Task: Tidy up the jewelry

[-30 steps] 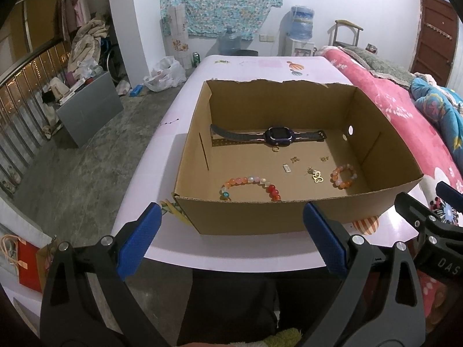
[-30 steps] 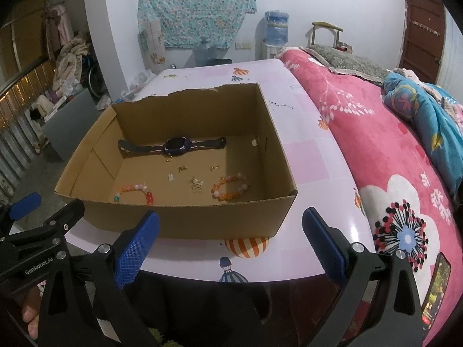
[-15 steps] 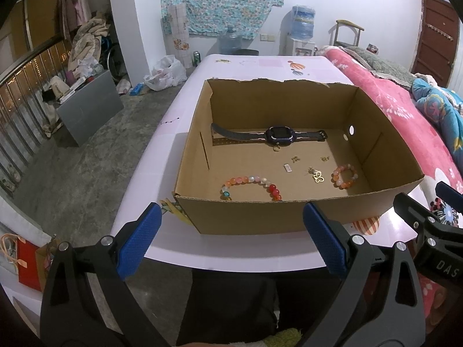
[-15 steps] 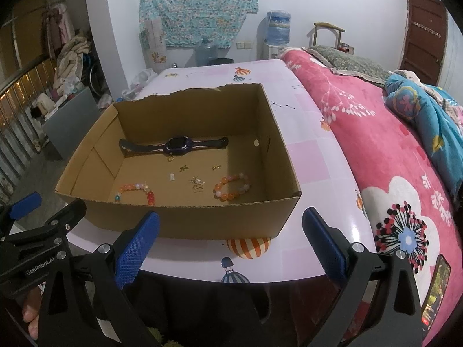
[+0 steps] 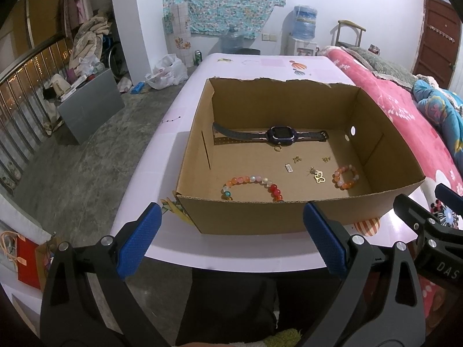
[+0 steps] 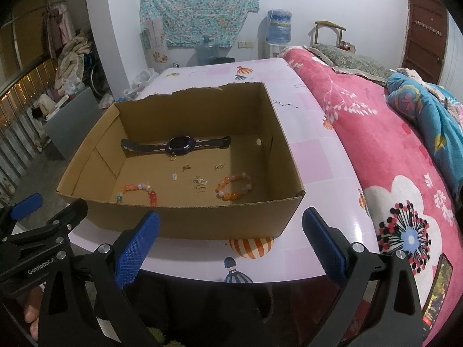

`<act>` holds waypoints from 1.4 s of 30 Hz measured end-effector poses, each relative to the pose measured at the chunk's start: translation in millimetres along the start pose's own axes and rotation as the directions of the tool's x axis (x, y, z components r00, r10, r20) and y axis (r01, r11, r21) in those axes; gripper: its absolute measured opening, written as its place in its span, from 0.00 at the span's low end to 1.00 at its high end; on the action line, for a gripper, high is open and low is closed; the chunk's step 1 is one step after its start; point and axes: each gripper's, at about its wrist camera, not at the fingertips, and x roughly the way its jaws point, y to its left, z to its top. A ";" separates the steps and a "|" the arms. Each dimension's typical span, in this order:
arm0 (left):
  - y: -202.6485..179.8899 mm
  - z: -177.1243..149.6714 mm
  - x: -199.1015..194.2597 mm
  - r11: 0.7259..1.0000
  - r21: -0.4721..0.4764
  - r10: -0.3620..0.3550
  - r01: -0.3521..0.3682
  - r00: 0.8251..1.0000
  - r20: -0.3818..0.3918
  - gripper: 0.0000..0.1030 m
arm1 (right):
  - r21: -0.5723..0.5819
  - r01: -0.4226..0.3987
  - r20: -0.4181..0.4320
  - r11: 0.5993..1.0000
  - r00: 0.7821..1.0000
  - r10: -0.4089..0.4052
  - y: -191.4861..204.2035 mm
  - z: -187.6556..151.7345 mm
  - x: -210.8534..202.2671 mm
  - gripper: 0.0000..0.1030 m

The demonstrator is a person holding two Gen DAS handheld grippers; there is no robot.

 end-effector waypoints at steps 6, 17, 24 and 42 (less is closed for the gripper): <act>-0.2 0.0 0.1 1.000 0.001 0.001 -0.001 1.000 0.001 0.92 | 0.001 -0.002 0.000 1.000 1.000 0.002 -0.1 0.3 0.3 0.93; -1.2 0.3 0.0 1.000 0.000 0.001 -0.001 1.000 0.000 0.92 | 0.004 -0.004 -0.001 1.000 1.000 0.004 -0.4 0.1 1.1 0.93; 0.6 -1.2 -1.0 1.000 -0.004 0.003 -0.003 1.000 -0.005 0.92 | 0.006 -0.006 -0.005 1.000 1.000 0.006 0.0 -1.1 2.1 0.93; 0.1 -2.0 -1.8 1.000 -0.011 0.004 -0.004 1.000 -0.010 0.92 | 0.010 -0.008 -0.005 1.000 1.000 0.008 -1.0 -2.6 3.7 0.93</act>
